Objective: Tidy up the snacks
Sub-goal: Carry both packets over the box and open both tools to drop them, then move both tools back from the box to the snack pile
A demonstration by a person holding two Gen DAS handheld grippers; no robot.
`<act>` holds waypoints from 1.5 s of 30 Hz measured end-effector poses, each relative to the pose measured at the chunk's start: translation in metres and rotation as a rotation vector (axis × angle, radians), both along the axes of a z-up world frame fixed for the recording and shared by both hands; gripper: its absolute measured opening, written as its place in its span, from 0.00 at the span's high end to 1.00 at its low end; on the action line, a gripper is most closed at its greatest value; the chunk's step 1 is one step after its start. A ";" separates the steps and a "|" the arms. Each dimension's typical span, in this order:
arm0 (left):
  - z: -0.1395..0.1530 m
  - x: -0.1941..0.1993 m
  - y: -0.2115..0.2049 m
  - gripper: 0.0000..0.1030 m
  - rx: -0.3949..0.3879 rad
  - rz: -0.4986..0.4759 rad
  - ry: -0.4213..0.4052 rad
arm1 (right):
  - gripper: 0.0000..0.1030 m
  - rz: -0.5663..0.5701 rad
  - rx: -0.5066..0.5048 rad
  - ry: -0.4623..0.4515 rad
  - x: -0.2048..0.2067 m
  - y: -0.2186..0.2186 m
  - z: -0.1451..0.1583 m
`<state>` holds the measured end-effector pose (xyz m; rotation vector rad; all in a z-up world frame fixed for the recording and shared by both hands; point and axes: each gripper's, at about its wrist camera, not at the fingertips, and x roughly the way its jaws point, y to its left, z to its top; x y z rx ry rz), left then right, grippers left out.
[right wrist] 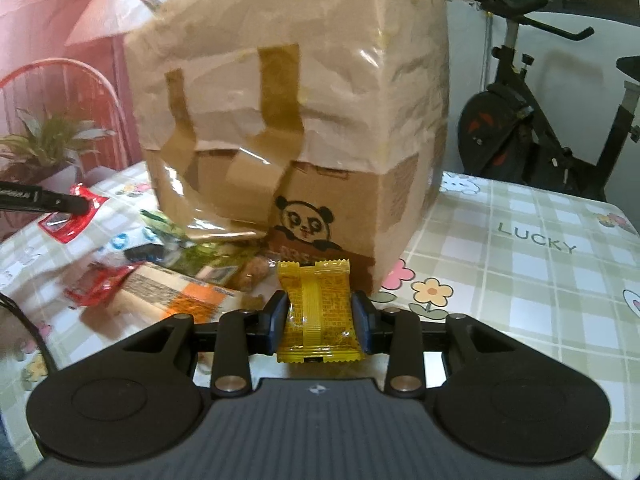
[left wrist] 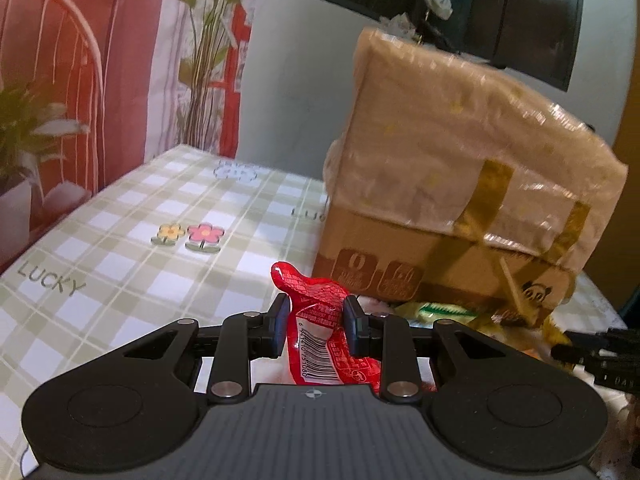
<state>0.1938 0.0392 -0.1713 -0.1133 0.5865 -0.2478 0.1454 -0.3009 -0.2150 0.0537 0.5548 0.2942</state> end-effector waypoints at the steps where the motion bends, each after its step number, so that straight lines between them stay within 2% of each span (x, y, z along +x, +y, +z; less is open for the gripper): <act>1: 0.003 -0.001 -0.001 0.71 -0.003 -0.004 -0.008 | 0.64 0.010 0.003 -0.002 -0.003 0.001 0.002; 5: 0.018 -0.005 -0.008 0.71 0.002 -0.032 -0.054 | 0.64 0.033 0.013 -0.049 -0.017 0.004 0.020; 13: 0.066 -0.008 -0.023 0.71 -0.044 -0.098 -0.179 | 0.64 0.121 0.037 -0.230 -0.033 0.017 0.084; 18: 0.101 0.001 -0.039 0.71 -0.070 -0.143 -0.272 | 0.64 0.149 0.078 -0.319 -0.026 0.021 0.124; 23: 0.129 0.024 -0.057 0.70 -0.101 -0.174 -0.313 | 0.64 0.148 0.079 -0.374 -0.003 0.022 0.161; 27: 0.141 0.050 -0.084 0.70 -0.089 -0.224 -0.333 | 0.64 0.101 0.065 -0.359 0.040 0.019 0.179; 31: 0.141 0.085 -0.113 0.70 -0.091 -0.240 -0.283 | 0.64 0.032 0.017 -0.262 0.094 0.019 0.186; 34: 0.133 0.107 -0.134 0.70 -0.031 -0.241 -0.258 | 0.64 -0.011 0.007 -0.207 0.118 0.013 0.187; 37: 0.123 0.121 -0.141 0.69 -0.036 -0.271 -0.182 | 0.64 -0.048 0.004 -0.157 0.135 0.010 0.184; 38: 0.121 0.125 -0.143 0.64 -0.027 -0.283 -0.169 | 0.63 -0.051 0.006 -0.141 0.139 0.009 0.182; 39: 0.120 0.126 -0.145 0.46 -0.008 -0.282 -0.167 | 0.62 -0.052 0.008 -0.129 0.138 0.005 0.178; 40: 0.118 0.128 -0.144 0.36 0.006 -0.273 -0.170 | 0.61 -0.053 0.009 -0.118 0.139 0.004 0.176; 41: 0.117 0.125 -0.142 0.26 0.015 -0.259 -0.183 | 0.55 -0.054 0.013 -0.114 0.138 0.004 0.174; 42: 0.117 0.122 -0.139 0.26 0.017 -0.251 -0.199 | 0.47 -0.057 0.017 -0.120 0.136 0.002 0.173; 45: 0.119 0.115 -0.128 0.27 0.007 -0.253 -0.196 | 0.42 -0.059 0.023 -0.134 0.126 0.001 0.173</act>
